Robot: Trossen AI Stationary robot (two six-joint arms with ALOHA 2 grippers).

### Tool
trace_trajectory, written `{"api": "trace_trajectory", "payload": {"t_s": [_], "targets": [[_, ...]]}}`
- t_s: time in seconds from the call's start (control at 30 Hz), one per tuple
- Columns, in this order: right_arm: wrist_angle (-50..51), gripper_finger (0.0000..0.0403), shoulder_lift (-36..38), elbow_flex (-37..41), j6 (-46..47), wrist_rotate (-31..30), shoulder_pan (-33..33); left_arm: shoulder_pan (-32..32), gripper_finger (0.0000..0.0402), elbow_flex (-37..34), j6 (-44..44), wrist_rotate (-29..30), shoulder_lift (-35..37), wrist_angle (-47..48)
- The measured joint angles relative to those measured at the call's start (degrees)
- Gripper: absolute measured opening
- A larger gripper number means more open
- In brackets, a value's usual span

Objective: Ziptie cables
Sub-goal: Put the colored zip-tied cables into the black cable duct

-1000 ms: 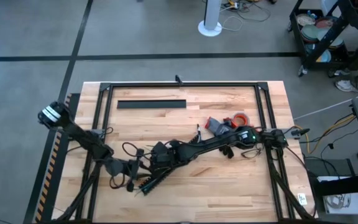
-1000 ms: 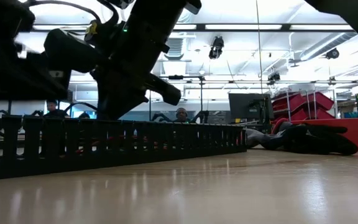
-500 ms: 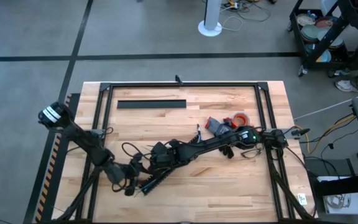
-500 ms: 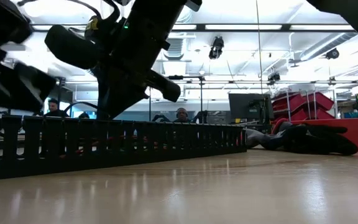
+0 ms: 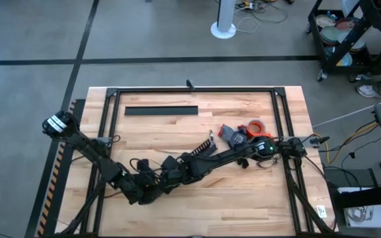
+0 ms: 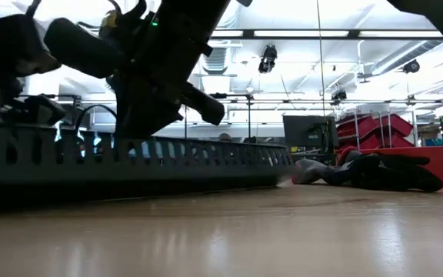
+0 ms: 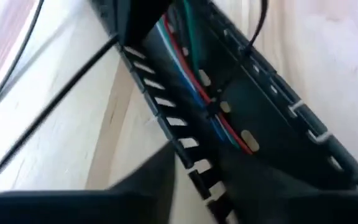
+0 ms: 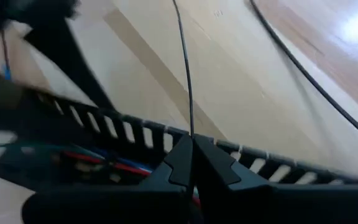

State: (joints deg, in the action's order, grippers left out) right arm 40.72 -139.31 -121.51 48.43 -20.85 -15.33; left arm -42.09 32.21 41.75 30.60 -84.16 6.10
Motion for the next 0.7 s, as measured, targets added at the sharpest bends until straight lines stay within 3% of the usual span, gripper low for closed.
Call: {"api": "trace_trajectory", "payload": {"t_s": [0.13, 0.33, 0.7], "targets": [[-0.5, 0.0000, -0.3, 0.0, 0.2, 0.2, -0.2, 0.0, 0.0016, -0.2, -0.8, 0.6, 0.9, 1.1], [-1.3, 0.0000, 0.5, 0.0, 2.5, 0.5, -0.6, 0.2, 0.0031, 0.0, -0.8, 3.8, 3.9, 6.8], [-1.4, 0.0000, 0.7, -0.8, 7.6, 7.0, -0.2, 0.2, 0.0005, 0.0, 0.8, 6.8, 5.0, 6.5]]}}
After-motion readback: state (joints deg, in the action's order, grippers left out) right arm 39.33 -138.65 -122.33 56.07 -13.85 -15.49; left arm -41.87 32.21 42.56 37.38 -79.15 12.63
